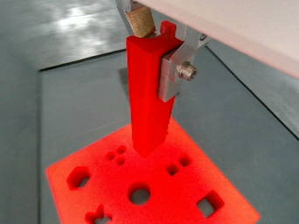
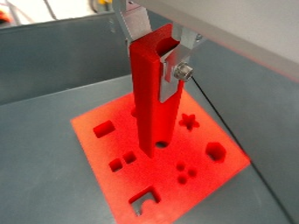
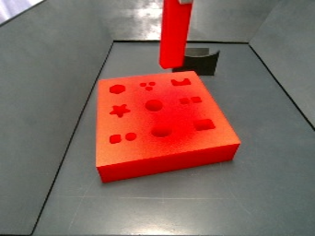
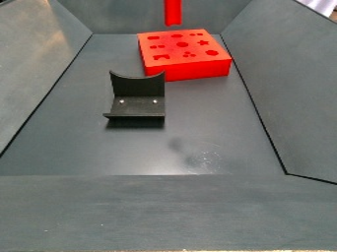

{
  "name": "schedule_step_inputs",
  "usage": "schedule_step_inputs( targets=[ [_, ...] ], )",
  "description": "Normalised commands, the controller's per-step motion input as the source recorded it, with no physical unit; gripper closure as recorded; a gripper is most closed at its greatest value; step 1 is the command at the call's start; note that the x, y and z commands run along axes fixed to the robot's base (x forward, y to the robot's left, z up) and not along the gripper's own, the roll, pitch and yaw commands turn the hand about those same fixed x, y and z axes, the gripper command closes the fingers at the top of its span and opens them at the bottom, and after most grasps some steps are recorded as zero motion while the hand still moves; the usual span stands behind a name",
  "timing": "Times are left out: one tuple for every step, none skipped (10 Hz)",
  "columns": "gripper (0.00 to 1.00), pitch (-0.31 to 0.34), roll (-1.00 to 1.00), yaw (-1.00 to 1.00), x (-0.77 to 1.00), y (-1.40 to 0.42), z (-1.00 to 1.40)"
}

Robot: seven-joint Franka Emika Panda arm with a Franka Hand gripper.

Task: Pick up the arch object. Move up. Move to above the board. Insert the arch object.
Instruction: Insert the arch object.

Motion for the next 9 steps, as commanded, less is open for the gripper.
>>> schedule_step_inputs(
  targets=[
    [1.00,-0.116,-0.06,-0.54,0.22,0.43,-0.41],
    [1.00,-0.107,-0.04,-0.56,0.22,0.43,-0.41],
    [1.00,-0.116,-0.04,-0.65,0.25,0.34,-0.37],
    [1.00,-0.100,-0.05,-0.63,0.27,0.36,-0.34],
    [1.00,-0.066,-0.03,-0.54,0.23,0.35,-0.33],
    [1.00,-0.057,-0.01,-0.22,0.02,0.23,-0.33],
    [1.00,-0.084,0.00,-0.01,0.00,0.11,-0.30],
    [1.00,-0.087,0.00,0.00,0.00,0.02,-0.29],
    [1.00,-0.093,0.03,0.02,-0.06,0.00,-0.24]
  ],
)
